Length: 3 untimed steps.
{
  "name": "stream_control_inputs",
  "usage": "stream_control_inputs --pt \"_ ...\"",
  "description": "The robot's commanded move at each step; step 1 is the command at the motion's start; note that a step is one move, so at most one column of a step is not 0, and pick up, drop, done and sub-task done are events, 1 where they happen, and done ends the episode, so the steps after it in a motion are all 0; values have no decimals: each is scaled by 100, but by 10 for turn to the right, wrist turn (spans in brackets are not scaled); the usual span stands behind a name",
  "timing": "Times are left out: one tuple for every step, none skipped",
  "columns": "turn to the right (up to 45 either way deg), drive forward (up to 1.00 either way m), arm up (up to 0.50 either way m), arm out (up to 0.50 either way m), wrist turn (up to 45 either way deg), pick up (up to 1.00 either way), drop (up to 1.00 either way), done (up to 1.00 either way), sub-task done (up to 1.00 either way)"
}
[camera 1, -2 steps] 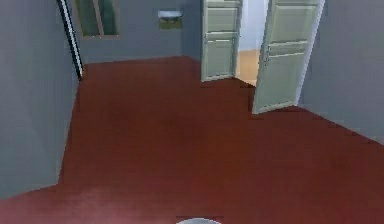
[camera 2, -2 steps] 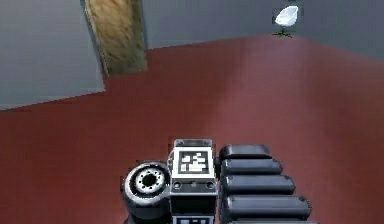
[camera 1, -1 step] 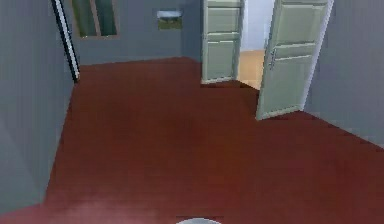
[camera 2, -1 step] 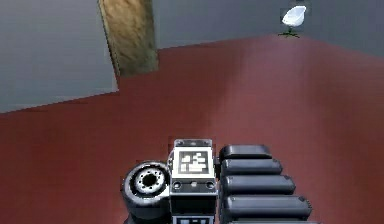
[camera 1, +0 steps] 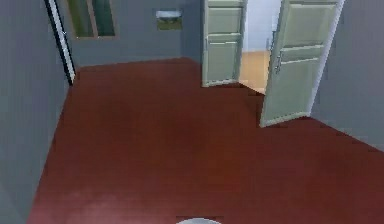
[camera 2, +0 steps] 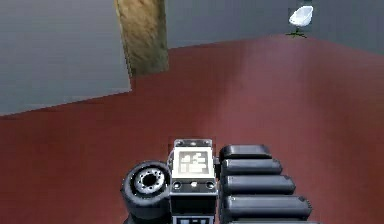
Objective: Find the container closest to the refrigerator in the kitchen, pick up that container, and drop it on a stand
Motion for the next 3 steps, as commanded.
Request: stream_control_inputs --pt "60 0 0 0 0 0 0 0 0" --pt "0 100 0 0 0 0 0 0 0" --pt "0 100 0 0 0 0 0 0 0"
